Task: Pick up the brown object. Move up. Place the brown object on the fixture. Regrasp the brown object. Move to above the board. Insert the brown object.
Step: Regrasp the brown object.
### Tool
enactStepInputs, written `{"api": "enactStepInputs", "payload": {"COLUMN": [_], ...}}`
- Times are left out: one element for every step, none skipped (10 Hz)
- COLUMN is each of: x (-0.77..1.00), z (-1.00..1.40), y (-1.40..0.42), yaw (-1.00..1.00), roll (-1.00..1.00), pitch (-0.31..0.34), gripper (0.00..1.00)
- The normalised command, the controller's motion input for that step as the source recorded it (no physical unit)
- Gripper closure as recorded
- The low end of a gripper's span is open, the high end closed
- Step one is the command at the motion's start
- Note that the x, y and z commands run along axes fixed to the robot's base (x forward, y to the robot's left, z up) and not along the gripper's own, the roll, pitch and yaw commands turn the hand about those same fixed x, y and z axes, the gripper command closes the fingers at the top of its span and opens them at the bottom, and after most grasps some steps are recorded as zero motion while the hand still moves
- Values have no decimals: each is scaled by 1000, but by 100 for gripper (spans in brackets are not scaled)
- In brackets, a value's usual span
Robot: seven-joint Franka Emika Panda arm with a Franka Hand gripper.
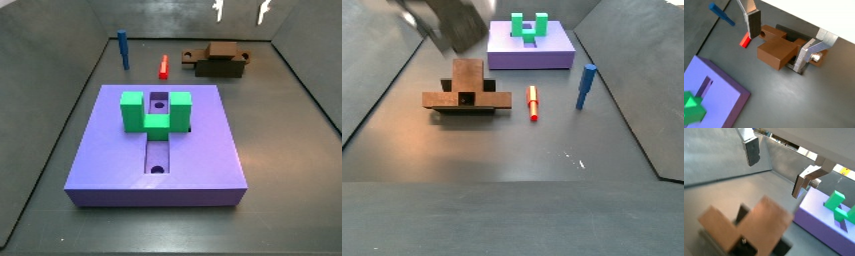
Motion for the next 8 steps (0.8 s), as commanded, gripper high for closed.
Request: {"api": "enactStepInputs", "payload": {"x": [554, 503, 443, 394, 386, 377, 409, 343], "z": [311, 437, 423, 409, 411, 306, 40, 0], "y": [-163, -149, -143, -171, -180, -211, -309, -306], "yaw": [0, 0, 0, 0, 0, 0, 0, 0], "roll": [249, 603, 874, 1000, 1000, 1000, 1000, 1000], "pitch": [-11, 0, 0, 0, 0, 0, -49, -69], "gripper": [0, 0, 0, 0, 0, 0, 0, 0]}}
